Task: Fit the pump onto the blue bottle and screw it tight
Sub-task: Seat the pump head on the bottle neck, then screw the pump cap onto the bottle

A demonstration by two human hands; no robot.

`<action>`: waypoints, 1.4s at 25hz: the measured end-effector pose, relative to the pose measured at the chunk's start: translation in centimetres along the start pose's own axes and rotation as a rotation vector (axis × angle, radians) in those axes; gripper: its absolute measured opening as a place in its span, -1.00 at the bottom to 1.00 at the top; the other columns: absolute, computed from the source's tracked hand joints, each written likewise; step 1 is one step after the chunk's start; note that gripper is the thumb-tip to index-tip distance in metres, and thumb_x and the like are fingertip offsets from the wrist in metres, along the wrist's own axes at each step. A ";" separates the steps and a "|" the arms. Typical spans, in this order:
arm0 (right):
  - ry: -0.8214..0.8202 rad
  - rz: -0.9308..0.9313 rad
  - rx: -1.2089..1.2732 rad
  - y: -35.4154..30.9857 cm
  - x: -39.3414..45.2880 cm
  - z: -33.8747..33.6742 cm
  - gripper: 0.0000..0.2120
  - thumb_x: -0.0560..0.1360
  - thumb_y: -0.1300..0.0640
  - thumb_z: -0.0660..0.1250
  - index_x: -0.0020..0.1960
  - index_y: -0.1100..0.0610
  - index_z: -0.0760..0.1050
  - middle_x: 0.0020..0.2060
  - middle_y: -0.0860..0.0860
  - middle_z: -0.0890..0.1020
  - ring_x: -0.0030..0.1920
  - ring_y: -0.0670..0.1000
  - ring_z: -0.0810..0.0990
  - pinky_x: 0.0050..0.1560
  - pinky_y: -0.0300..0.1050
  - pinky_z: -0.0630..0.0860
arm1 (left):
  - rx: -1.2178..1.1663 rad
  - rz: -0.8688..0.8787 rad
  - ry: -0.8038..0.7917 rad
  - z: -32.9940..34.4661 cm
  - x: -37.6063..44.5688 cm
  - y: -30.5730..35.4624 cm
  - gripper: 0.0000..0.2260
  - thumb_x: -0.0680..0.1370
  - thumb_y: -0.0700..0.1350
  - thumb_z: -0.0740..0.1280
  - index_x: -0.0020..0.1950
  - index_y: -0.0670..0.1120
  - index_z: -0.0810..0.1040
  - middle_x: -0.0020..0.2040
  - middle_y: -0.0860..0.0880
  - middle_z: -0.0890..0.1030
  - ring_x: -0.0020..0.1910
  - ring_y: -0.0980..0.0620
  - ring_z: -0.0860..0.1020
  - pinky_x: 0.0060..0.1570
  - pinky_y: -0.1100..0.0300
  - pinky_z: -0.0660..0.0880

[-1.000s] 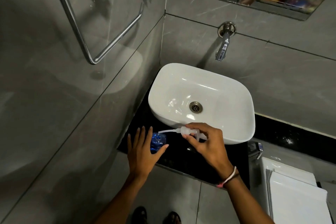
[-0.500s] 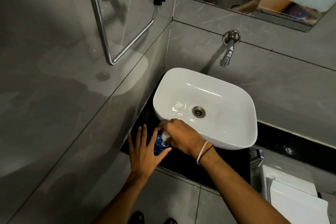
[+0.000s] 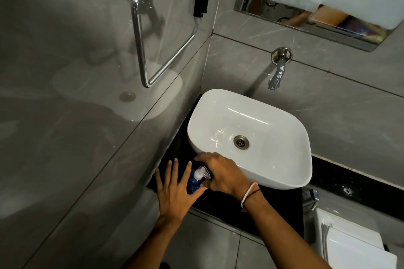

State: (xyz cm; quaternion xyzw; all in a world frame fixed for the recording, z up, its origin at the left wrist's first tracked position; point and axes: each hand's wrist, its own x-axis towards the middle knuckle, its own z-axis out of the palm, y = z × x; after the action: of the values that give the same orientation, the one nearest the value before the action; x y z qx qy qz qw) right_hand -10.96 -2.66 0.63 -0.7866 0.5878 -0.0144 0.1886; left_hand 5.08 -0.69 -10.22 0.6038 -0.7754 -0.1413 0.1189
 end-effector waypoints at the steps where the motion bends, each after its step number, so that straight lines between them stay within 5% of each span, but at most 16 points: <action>1: -0.001 -0.035 0.031 0.2 -0.2 0.1 -0.35 0.35 0.19 0.55 0.40 0.02 0.45 0.31 0.03 0.61 0.27 0.11 0.57 0.14 -0.05 0.55 | -0.003 -0.009 -0.001 0.0 0.0 0.0 -0.19 0.47 0.51 -0.08 0.47 0.01 0.44 0.45 -0.27 0.45 0.45 -0.27 0.40 0.38 -0.41 0.27; 3: -0.001 -0.075 0.037 0.1 -0.2 0.5 -0.50 0.40 0.23 0.49 0.32 0.04 0.53 0.22 0.06 0.66 0.19 0.13 0.63 0.10 -0.06 0.57 | -0.009 -0.021 -0.002 0.0 -0.1 0.1 -0.17 0.47 0.52 -0.10 0.46 0.00 0.45 0.45 -0.26 0.45 0.45 -0.27 0.39 0.38 -0.41 0.27; 5: 0.040 -0.020 -0.008 -0.3 0.2 0.7 -0.68 0.48 0.02 0.49 0.18 0.10 0.59 0.10 0.11 0.69 0.08 0.17 0.66 0.02 -0.01 0.58 | -0.012 -0.018 0.000 -0.1 -0.1 0.2 -0.18 0.47 0.51 -0.10 0.46 0.00 0.45 0.44 -0.27 0.46 0.44 -0.27 0.40 0.37 -0.41 0.28; 8: 0.091 0.109 -0.039 -0.3 -0.2 1.6 -0.39 0.35 -0.38 0.44 0.13 0.09 0.56 0.09 0.05 0.67 0.06 0.12 0.65 -0.02 -0.01 0.60 | 0.003 -0.007 -0.009 -0.3 -0.2 0.1 -0.22 0.45 0.47 0.02 0.46 -0.01 0.45 0.42 -0.28 0.48 0.42 -0.29 0.42 0.34 -0.43 0.31; 11: 0.034 0.106 0.186 0.8 -1.0 1.9 -0.29 0.34 -0.05 0.60 0.41 0.04 0.43 0.32 0.02 0.54 0.29 0.07 0.53 0.25 0.03 0.56 | 0.000 -0.014 -0.008 -0.3 -0.2 0.2 -0.22 0.45 0.47 0.03 0.45 -0.01 0.46 0.41 -0.29 0.49 0.41 -0.29 0.43 0.33 -0.44 0.32; 14: 0.025 0.027 0.306 1.5 -0.8 1.8 -0.53 0.39 0.32 0.52 0.27 0.11 0.58 0.21 0.08 0.61 0.20 0.07 0.59 0.23 0.05 0.58 | -0.015 -0.029 0.001 -0.1 -0.2 0.3 -0.20 0.44 0.51 0.03 0.47 0.01 0.43 0.42 -0.26 0.48 0.44 -0.26 0.41 0.35 -0.40 0.31; 16: 0.086 0.063 0.254 1.2 -0.6 1.8 -0.75 0.41 0.16 0.55 0.08 0.11 0.65 0.10 0.06 0.66 0.10 0.07 0.63 0.11 0.06 0.60 | -0.017 -0.029 0.003 0.0 -0.2 0.3 -0.19 0.43 0.52 0.04 0.47 0.02 0.43 0.43 -0.26 0.48 0.44 -0.25 0.41 0.36 -0.38 0.31; 19: 0.128 0.132 0.126 1.3 -0.8 2.3 -0.46 0.32 -0.22 0.57 0.16 0.07 0.57 0.16 0.00 0.61 0.16 0.04 0.57 0.10 0.01 0.59 | -0.008 -0.020 -0.001 0.2 -0.2 0.1 -0.23 0.45 0.48 0.07 0.47 0.01 0.43 0.43 -0.27 0.47 0.44 -0.28 0.41 0.35 -0.40 0.31; 22: 0.102 0.005 0.230 1.8 -1.2 2.8 -0.41 0.41 -0.04 0.56 0.38 0.03 0.47 0.26 0.02 0.58 0.23 0.03 0.56 0.23 -0.01 0.56 | -0.018 -0.023 -0.004 0.2 -0.2 0.2 -0.25 0.44 0.44 0.13 0.46 0.00 0.44 0.41 -0.28 0.49 0.42 -0.29 0.43 0.34 -0.41 0.32; 26: 0.103 -0.047 0.281 1.5 -0.4 2.1 -0.74 0.47 0.12 0.53 0.14 0.07 0.62 0.02 0.05 0.69 -0.02 0.03 0.65 0.05 0.04 0.62 | -0.056 -0.038 0.003 0.0 -0.2 0.4 -0.20 0.46 0.51 -0.01 0.47 0.01 0.44 0.42 -0.26 0.49 0.44 -0.27 0.41 0.36 -0.39 0.31; 35: 0.158 -0.115 0.260 1.7 -0.7 2.2 -0.80 0.54 0.16 0.44 0.16 0.13 0.60 0.06 0.07 0.68 0.03 0.02 0.64 0.06 -0.17 0.57 | -0.059 -0.047 -0.006 -0.4 -0.1 0.5 -0.15 0.45 0.53 -0.08 0.44 -0.02 0.47 0.40 -0.27 0.50 0.42 -0.28 0.43 0.34 -0.40 0.34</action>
State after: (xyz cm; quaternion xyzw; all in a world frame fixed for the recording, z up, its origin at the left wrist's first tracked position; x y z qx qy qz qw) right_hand -12.16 -1.80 -1.78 -0.7843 0.5479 -0.1630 0.2410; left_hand 4.80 -0.52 -9.67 0.6177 -0.7569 -0.1687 0.1307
